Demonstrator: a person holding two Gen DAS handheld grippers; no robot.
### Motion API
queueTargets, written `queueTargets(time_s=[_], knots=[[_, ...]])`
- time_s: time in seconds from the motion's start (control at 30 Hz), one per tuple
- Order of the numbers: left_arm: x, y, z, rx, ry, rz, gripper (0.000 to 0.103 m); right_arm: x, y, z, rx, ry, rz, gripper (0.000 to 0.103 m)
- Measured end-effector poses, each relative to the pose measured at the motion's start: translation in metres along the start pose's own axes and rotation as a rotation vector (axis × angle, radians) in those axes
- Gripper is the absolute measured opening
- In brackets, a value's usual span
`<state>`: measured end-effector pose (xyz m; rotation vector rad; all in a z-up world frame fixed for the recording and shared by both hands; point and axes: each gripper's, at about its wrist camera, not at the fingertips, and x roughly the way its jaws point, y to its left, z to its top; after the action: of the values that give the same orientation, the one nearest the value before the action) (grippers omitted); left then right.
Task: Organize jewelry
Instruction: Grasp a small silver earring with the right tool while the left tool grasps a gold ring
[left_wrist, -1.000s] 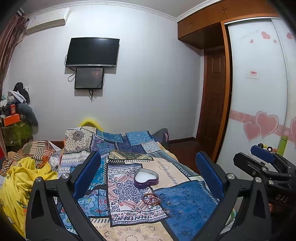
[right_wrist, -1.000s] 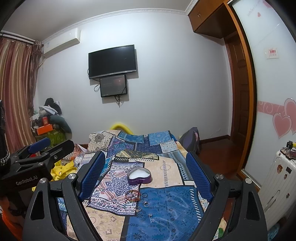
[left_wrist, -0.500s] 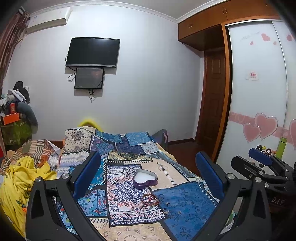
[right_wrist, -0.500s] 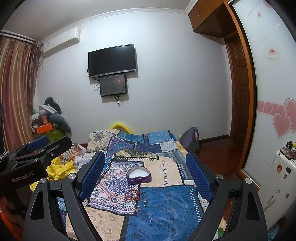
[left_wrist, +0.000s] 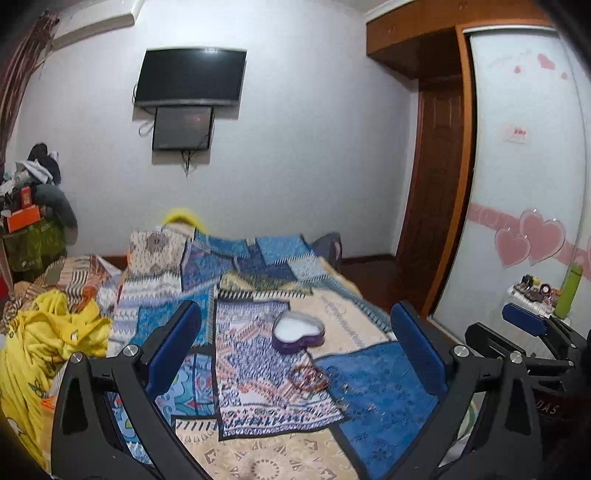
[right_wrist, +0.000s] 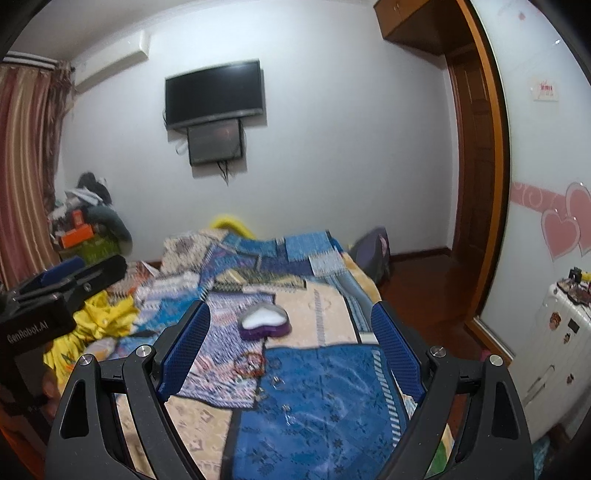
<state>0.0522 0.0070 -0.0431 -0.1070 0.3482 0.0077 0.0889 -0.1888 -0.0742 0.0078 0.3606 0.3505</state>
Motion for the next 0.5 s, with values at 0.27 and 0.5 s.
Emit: queueTargets(time_s=[0.27, 0.5], knots=[[0.047, 0.019, -0.035, -0.027, 0.172, 0.034, 0.103, 0.046, -0.022, -0.041, 0.001, 0.197, -0.042, 0.087], [0.085, 0.027, -0.064, -0.027, 0.324, 0.045, 0.086, 0.082, -0.028, -0.076, 0.005, 0.374, 0.003, 0.080]])
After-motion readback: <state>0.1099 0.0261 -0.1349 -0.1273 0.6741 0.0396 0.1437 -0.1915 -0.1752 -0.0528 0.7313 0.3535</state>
